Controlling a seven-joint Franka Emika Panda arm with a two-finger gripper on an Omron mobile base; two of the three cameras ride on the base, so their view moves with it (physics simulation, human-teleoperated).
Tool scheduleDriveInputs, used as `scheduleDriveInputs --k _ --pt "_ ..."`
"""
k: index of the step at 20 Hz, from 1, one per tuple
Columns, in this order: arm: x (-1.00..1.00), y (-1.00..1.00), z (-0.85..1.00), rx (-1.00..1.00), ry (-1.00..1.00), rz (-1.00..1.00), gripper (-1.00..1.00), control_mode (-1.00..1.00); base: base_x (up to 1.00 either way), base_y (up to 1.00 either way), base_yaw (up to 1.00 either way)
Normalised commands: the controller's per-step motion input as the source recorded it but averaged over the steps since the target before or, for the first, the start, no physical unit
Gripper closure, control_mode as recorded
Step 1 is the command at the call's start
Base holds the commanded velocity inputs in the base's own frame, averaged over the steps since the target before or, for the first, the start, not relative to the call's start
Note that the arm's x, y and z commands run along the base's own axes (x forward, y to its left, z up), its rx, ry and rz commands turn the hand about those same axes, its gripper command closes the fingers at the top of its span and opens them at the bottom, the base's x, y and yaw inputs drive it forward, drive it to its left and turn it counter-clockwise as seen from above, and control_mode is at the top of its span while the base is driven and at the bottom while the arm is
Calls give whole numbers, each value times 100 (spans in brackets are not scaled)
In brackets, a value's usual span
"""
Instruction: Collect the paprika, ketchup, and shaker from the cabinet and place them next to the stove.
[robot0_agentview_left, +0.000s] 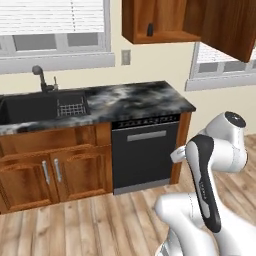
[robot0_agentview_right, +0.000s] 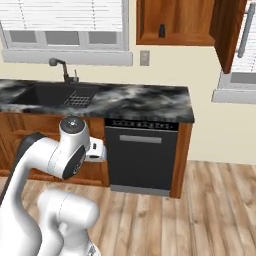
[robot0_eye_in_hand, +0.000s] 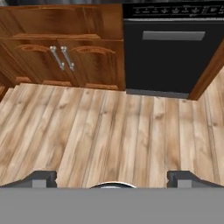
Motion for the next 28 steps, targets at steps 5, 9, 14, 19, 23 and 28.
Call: scheduleDriveInputs --k 5,9,14,19,23,28 --pt "0 0 0 0 0 0 -100 100 71 -44 -1" --pt "0 0 0 0 0 0 -100 100 84 -34 0" --pt "0 0 0 0 0 0 -100 100 88 -28 0" --pt "0 0 0 0 0 0 -100 100 81 -31 0" --pt "0 0 0 0 0 0 -100 100 73 -35 0" --pt "0 0 0 0 0 0 -100 100 71 -31 0"
